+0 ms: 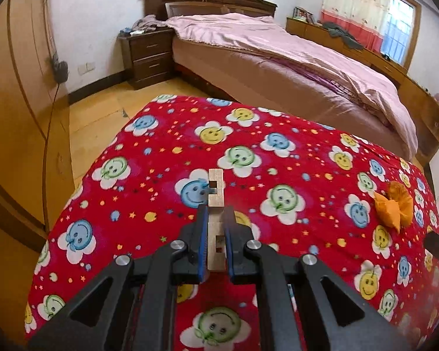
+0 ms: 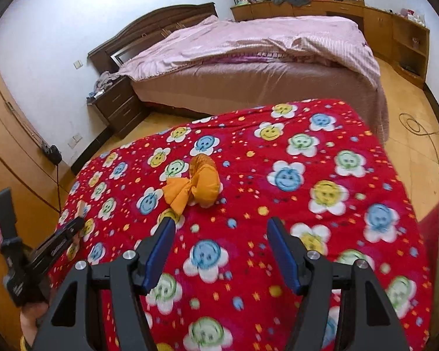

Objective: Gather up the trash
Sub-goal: 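Grasp the orange foam net with the right tool while the left tool holds the stick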

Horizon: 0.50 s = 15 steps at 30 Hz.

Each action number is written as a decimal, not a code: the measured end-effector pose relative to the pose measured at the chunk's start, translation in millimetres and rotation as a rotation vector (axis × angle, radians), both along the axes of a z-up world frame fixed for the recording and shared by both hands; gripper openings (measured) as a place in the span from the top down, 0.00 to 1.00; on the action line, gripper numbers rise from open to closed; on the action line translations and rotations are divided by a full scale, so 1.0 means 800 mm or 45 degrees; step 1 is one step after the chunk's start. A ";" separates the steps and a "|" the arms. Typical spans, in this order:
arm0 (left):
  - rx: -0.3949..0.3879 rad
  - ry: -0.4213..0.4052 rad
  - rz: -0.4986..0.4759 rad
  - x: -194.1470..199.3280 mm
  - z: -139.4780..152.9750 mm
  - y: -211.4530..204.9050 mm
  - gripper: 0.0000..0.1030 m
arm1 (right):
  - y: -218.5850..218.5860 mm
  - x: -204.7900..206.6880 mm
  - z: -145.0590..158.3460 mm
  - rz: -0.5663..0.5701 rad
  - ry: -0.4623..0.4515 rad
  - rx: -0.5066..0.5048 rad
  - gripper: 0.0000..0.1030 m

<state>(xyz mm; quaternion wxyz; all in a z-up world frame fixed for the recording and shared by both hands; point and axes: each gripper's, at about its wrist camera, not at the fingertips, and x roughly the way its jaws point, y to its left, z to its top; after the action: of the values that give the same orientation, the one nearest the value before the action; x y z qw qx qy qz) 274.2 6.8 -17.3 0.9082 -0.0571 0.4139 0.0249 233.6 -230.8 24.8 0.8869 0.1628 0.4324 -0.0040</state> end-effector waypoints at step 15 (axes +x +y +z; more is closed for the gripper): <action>-0.086 0.007 0.025 0.002 -0.006 0.016 0.90 | 0.020 0.061 -0.030 -0.031 -0.014 -0.082 0.45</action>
<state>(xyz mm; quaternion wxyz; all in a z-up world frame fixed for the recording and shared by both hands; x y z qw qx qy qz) 275.9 19.8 -22.4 0.9044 -0.0916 0.4163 0.0199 282.2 -214.8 1.2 0.8940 0.1393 0.4250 -0.0279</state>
